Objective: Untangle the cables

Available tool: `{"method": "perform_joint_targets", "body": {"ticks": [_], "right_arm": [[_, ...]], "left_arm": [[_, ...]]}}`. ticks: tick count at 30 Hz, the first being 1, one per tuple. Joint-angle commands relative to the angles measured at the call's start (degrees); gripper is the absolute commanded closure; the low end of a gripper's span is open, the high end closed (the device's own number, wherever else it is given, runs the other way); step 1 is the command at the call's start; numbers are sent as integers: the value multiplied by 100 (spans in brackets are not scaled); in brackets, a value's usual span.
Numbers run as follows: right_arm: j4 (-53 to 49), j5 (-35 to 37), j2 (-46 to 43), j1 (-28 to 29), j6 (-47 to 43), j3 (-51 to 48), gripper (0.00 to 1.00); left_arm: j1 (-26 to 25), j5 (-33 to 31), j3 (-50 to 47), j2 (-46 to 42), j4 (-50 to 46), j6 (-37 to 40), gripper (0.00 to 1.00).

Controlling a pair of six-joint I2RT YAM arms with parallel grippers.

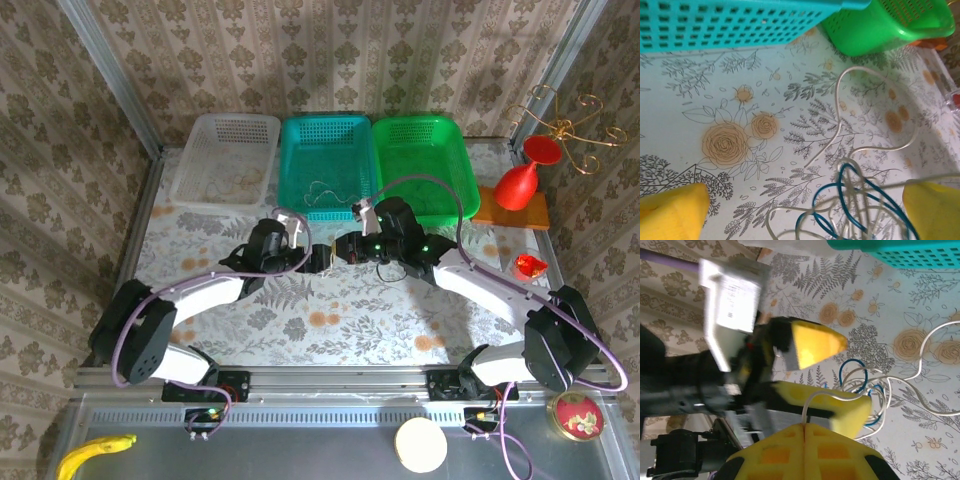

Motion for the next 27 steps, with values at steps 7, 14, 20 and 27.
{"method": "perform_joint_targets", "body": {"ticks": [7, 14, 20, 27], "right_arm": [[-198, -345, -484, 10, 57, 693, 100], [-51, -434, -972, -143, 303, 764, 100], [-52, -405, -1007, -215, 312, 682, 100], [-56, -282, -927, -301, 258, 458, 100]], "left_arm": [[-93, -598, -618, 599, 611, -390, 0], [-87, -931, -757, 345, 353, -356, 0], [-75, -935, -731, -101, 101, -225, 0], [-1, -852, -776, -923, -381, -121, 0]]}}
